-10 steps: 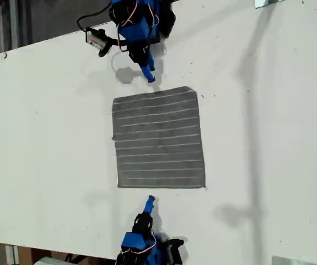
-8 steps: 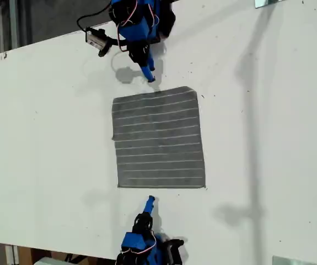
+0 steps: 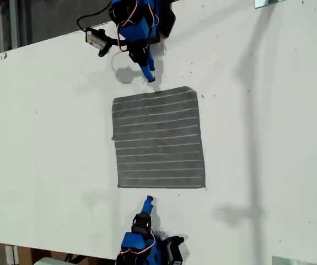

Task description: Grasp corners of a square towel and fold twice.

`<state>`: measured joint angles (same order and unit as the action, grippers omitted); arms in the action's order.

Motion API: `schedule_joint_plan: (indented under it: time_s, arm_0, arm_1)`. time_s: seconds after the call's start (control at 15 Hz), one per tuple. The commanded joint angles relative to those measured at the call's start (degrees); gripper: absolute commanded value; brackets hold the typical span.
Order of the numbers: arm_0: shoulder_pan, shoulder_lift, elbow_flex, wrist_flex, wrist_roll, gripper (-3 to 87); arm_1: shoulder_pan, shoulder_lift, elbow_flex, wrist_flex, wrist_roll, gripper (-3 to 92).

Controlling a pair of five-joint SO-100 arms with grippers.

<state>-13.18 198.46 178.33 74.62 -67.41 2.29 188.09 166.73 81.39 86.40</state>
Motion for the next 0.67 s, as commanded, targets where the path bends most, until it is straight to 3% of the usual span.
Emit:
schedule_joint_plan:
  time_s: [0.0, 0.13, 0.27, 0.33, 0.47, 0.6]
  arm_0:
    - [7.91, 0.18, 0.44, 0.09, -12.74, 16.8]
    - [10.11, 0.18, 0.35, -0.09, -22.41, 17.6]
    - [9.93, 0.18, 0.26, 0.35, -30.06, 15.9]
    - [8.88, 0.18, 0.26, 0.35, -27.33, 11.2]
    - [3.52, 0.18, -0.35, 0.62, -22.24, 11.9]
    - [-0.79, 0.00, -4.66, -0.88, -18.02, 12.2]
  arm_1:
    - [0.00, 0.26, -0.79, 0.53, -0.35, 21.9]
    - [2.37, 0.26, -1.32, -1.05, -0.35, 21.4]
    - [-1.41, 0.26, -1.32, -2.46, 0.18, 19.7]
    - [-1.41, 0.26, -1.41, 0.44, 0.18, 19.6]
    - [1.49, 0.26, -1.41, 0.70, -0.70, 24.3]
    - [-1.67, -5.27, -2.72, -16.08, -8.53, 29.9]
